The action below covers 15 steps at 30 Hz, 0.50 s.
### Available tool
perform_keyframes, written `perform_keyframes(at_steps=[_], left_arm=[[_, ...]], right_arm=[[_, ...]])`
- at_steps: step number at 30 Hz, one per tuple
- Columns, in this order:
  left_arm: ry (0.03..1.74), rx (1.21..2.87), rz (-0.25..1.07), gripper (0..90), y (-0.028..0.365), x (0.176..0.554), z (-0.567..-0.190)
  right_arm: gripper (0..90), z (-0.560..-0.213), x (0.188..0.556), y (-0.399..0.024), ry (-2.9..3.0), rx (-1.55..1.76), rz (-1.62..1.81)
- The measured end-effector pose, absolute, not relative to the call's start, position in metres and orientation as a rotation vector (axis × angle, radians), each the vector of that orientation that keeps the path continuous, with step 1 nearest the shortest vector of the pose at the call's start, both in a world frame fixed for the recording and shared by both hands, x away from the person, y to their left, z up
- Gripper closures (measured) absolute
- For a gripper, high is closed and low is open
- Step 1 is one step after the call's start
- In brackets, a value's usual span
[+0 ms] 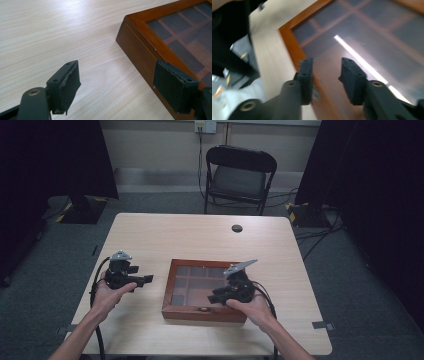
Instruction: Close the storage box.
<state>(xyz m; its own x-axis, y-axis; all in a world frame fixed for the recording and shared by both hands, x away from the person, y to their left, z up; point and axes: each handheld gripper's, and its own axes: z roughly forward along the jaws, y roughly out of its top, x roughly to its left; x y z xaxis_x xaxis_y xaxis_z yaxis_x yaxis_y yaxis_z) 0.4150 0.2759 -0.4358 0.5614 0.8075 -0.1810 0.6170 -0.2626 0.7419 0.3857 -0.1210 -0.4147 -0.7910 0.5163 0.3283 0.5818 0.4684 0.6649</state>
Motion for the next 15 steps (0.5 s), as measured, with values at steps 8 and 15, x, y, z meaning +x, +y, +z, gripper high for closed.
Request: perform_keyframes(at_steps=[8, 15], left_arm=[[1.203, 2.027, 0.313, 20.7, 0.299, 0.409, -0.445], [1.282, 2.101, 0.316, 18.0, 0.315, 0.411, -0.468]], right_arm=[[26.1, -0.419, 0.382, -0.199, -2.572, -1.435, -1.366], [15.6, -0.445, 0.384, -0.252, -2.529, -1.789, -1.243]])
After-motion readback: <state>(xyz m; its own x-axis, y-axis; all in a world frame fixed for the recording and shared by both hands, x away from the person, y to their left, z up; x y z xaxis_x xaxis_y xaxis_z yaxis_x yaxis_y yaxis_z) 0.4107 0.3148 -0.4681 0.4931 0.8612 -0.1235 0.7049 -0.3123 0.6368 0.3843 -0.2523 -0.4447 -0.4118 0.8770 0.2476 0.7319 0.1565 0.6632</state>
